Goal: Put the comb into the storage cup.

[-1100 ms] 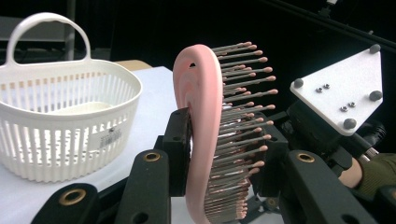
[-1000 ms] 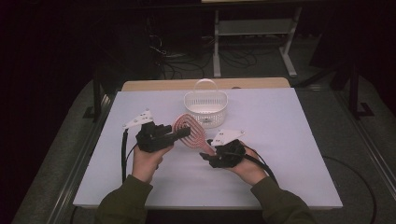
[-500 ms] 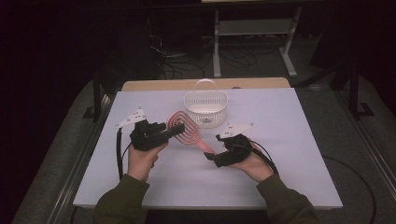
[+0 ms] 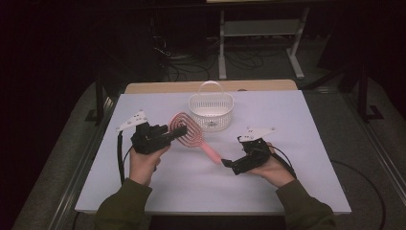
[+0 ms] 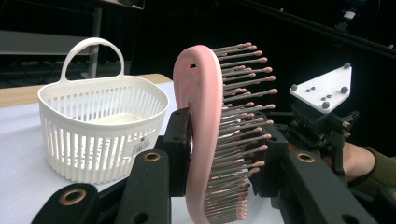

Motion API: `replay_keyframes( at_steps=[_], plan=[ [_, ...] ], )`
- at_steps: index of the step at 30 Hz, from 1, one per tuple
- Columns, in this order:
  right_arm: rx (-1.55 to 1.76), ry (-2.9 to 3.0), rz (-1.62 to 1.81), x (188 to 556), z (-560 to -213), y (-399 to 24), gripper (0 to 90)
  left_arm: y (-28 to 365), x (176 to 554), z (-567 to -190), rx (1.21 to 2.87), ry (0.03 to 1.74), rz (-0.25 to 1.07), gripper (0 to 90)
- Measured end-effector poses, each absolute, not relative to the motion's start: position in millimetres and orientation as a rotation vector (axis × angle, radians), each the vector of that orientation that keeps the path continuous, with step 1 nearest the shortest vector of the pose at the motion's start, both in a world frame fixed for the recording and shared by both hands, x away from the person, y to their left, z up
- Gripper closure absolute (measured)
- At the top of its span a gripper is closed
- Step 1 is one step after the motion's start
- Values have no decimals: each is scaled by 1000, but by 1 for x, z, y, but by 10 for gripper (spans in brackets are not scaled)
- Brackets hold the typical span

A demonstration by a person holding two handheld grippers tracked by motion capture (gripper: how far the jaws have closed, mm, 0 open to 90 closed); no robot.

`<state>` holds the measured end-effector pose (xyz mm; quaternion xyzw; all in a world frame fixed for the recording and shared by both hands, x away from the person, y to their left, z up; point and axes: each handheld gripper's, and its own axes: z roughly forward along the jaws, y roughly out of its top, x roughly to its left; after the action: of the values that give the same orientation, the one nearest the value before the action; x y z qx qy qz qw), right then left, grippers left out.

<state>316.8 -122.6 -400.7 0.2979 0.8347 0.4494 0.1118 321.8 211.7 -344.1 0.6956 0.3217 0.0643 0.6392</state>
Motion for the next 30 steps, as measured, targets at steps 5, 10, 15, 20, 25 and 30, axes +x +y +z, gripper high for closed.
replay_keyframes(
  at_steps=[5,10,15,20,25,30],
  plan=[
    [921,2410,1321,315,-404,-138,0,214,322,-343,1583,737,149,646],
    [965,2385,1311,311,-409,-153,0,216,323,-343,1576,740,152,646],
    [986,2364,1309,306,-414,-166,0,217,323,-342,1575,737,157,646],
    [1023,2352,1308,301,-419,-177,0,217,323,-342,1574,738,156,646],
    [1042,2341,1326,296,-424,-186,0,216,323,-342,1574,737,156,646],
    [1057,2339,1312,290,-427,-191,0,216,323,-342,1576,737,157,646]
  ],
)
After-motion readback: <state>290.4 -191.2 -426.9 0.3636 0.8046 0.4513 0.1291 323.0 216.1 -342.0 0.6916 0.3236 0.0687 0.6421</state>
